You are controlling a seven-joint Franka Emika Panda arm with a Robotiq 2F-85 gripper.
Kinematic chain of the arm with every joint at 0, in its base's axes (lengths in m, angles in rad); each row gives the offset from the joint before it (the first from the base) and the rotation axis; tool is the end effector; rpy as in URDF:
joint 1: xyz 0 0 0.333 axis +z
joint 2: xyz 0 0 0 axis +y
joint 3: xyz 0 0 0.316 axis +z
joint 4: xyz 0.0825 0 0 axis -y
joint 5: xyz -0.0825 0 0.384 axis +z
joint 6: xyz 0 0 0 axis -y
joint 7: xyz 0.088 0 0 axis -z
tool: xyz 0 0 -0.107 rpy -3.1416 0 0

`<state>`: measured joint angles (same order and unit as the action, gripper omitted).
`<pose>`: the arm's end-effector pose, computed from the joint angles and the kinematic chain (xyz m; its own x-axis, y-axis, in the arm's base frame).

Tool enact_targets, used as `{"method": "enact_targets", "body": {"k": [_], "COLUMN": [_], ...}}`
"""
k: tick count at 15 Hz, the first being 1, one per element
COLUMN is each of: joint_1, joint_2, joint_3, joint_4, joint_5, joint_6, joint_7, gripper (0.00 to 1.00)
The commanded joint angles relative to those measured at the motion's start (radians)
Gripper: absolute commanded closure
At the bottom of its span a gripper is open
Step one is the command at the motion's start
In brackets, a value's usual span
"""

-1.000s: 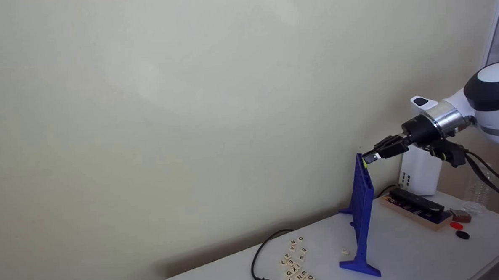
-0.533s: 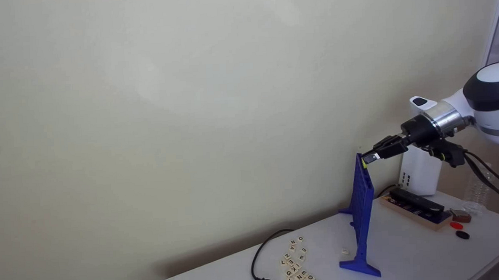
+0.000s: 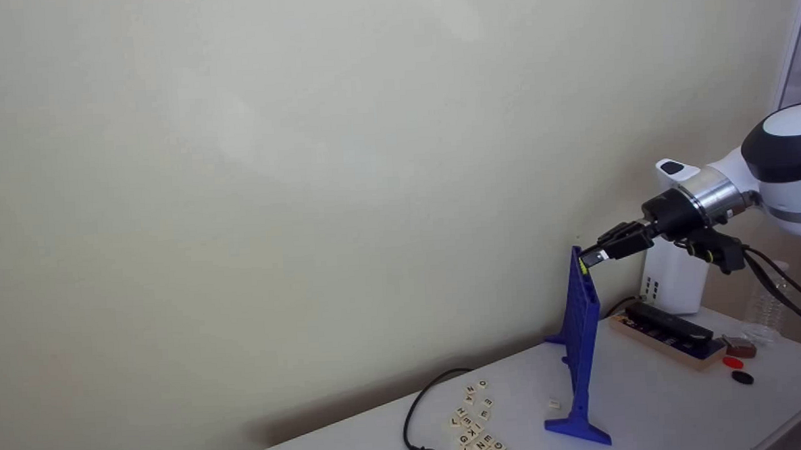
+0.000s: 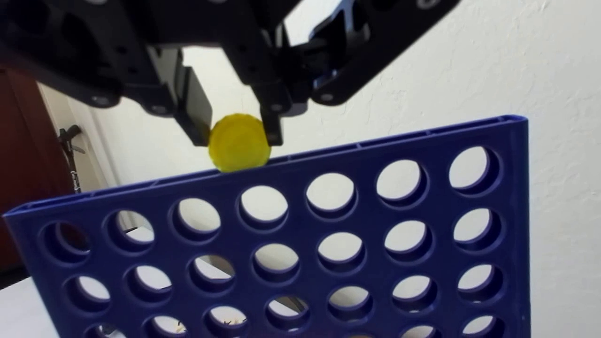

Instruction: Put the yellow chip into the connect four game

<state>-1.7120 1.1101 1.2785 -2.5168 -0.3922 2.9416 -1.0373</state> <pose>0.4697 -0.1098 0.2217 0.4952 0.3368 0.8009 0.7227 -0.6713 -0.1645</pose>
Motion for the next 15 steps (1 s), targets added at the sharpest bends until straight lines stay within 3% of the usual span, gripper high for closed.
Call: {"method": "enact_targets", "body": {"k": [1, 15], "joint_1": [0.015, 0.031], "joint_2": [0.021, -0.008], "joint_3": [-0.016, -0.022], "joint_4": [0.017, 0.020], "joint_5": [0.006, 0.008], "joint_6": [0.007, 0.029], "joint_7": [-0.028, -0.009], "gripper": [0.92, 0.92]}}
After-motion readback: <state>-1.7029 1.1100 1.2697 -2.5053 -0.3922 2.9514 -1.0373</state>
